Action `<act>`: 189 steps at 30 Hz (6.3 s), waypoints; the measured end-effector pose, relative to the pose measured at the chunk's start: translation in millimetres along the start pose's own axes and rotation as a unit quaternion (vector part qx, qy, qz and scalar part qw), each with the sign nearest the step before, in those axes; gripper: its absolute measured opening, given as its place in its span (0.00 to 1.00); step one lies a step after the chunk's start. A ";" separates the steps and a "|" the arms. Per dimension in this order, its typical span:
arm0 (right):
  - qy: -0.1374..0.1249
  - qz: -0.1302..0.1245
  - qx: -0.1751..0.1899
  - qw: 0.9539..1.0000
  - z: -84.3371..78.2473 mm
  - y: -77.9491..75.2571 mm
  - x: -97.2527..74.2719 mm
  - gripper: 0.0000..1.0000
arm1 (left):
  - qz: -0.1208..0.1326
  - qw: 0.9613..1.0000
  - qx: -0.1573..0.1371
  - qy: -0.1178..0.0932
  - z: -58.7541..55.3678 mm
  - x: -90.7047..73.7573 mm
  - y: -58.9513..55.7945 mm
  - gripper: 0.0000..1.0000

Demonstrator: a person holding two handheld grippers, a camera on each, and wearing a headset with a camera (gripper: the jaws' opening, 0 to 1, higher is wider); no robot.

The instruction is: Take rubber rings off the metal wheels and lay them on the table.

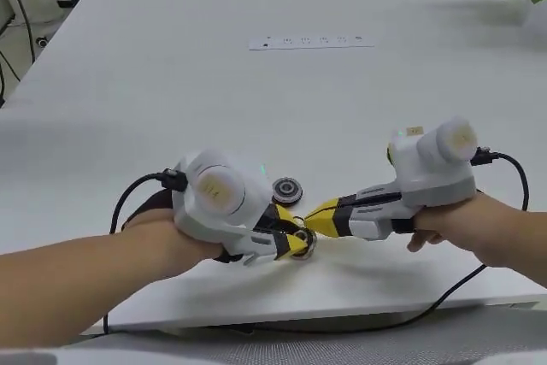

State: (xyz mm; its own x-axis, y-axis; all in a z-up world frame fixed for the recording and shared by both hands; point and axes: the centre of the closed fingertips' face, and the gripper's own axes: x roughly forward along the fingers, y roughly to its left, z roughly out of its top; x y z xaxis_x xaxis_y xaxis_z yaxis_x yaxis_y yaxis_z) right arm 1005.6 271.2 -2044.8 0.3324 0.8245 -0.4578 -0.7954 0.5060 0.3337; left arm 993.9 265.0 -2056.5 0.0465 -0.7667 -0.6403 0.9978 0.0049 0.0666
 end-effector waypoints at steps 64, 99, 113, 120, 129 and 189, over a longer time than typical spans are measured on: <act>-0.052 0.042 -0.006 0.998 53.1 22.8 7.6 0.00 | 0.062 0.993 -0.065 -0.076 2.0 -101.7 16.3 0.71; 0.013 0.043 0.002 0.999 23.2 22.7 51.8 0.00 | 0.090 0.987 -0.103 -0.080 -19.7 -122.9 19.0 0.87; 0.027 0.021 0.001 0.999 17.1 9.9 54.3 0.00 | 0.092 0.987 -0.107 -0.072 -23.6 -123.0 18.9 0.86; 0.033 0.014 -0.005 0.999 14.8 6.9 56.3 0.00 | 0.090 0.988 -0.109 -0.069 -25.0 -121.8 17.8 0.86; 0.041 0.006 -0.022 0.999 12.0 5.1 57.2 0.00 | 0.085 0.988 -0.111 -0.061 -28.3 -119.8 15.7 0.85; -0.056 -0.088 -0.042 0.994 67.4 -35.1 -16.4 0.19 | 0.069 0.993 -0.071 -0.059 9.4 -99.2 59.1 0.68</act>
State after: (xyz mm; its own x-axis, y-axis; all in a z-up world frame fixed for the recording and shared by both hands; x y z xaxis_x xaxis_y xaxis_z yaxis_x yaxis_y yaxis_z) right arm 1062.2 256.9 -1993.5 0.5206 0.7503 -0.4075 -0.7581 0.6257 0.1835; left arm 1047.8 335.2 -1981.8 0.1861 -0.8219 -0.5384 0.9793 0.1996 0.0339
